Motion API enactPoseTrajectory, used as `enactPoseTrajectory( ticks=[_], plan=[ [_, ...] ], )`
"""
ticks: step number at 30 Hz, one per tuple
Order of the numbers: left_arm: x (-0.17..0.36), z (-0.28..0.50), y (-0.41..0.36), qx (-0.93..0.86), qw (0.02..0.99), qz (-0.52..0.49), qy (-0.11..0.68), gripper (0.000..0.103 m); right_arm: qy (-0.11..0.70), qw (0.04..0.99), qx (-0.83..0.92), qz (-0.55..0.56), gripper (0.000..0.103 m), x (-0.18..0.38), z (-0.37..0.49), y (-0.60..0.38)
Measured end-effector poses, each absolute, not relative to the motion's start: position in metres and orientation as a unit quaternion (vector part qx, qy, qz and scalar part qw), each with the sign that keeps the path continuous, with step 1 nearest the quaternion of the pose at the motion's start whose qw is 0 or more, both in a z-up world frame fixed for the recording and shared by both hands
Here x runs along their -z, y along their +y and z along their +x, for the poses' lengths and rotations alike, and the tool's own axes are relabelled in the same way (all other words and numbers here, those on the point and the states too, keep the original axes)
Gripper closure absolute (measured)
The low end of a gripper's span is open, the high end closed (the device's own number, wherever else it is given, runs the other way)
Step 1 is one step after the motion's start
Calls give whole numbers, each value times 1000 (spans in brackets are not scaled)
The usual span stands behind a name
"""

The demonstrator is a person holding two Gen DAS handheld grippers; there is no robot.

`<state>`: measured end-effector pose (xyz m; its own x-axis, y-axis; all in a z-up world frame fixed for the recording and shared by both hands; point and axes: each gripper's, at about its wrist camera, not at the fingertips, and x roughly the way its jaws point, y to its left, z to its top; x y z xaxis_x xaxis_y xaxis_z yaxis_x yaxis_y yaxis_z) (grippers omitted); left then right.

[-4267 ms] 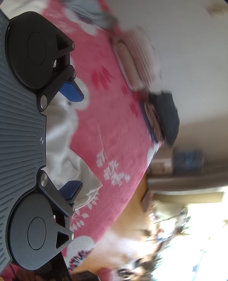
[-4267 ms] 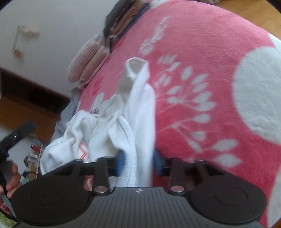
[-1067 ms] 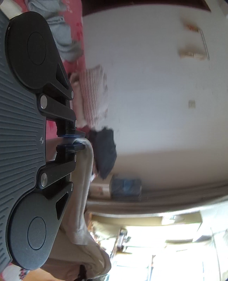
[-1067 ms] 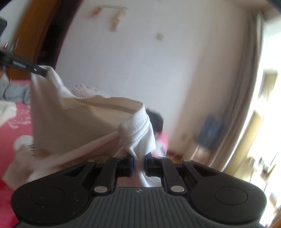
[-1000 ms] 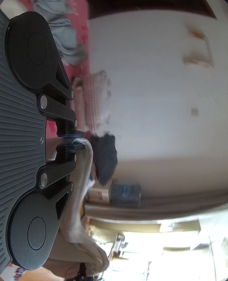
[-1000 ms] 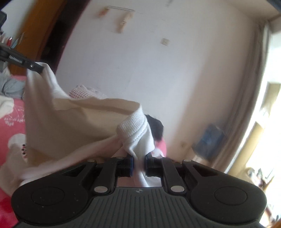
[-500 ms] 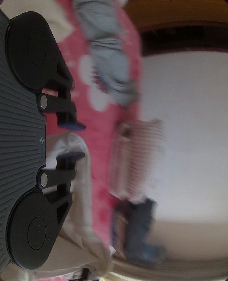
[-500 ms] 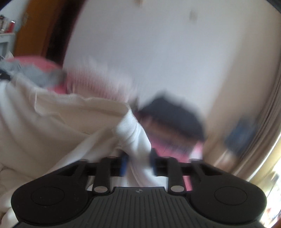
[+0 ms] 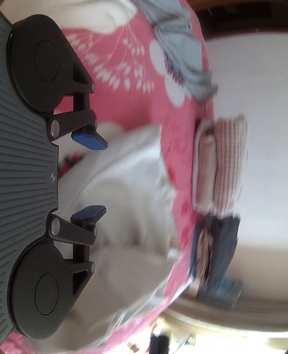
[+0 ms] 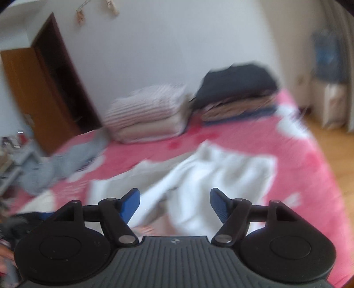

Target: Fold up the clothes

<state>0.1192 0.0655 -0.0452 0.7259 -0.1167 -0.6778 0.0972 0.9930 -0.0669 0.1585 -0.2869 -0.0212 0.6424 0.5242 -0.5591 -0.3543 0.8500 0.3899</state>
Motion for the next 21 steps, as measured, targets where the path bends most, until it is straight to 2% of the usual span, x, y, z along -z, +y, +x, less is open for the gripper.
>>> enactPoseTrajectory(
  ticks=[5,6,8,9,10,12,18,21],
  plan=[
    [48,101,38,104,922,-10,372,47,400,860,-293,121,28,43,182,-232],
    [48,99,36,107,922,-12,372,47,411,855,-294,112,30,50,188,-220],
    [47,95,34,111,922,-14,371,47,436,847,-291,93,57,65,196,-201],
    [46,92,34,112,923,-15,369,47,446,843,-288,85,83,71,201,-193],
    [45,90,35,111,924,-14,367,47,449,844,-280,85,97,75,204,-190],
    [43,88,38,107,926,-10,363,47,425,856,-266,125,99,71,205,-201],
    [45,96,49,87,931,-8,356,47,256,909,-192,267,99,18,168,-309],
    [50,110,49,80,932,-14,352,47,235,931,-117,252,99,18,145,-360]
  ],
)
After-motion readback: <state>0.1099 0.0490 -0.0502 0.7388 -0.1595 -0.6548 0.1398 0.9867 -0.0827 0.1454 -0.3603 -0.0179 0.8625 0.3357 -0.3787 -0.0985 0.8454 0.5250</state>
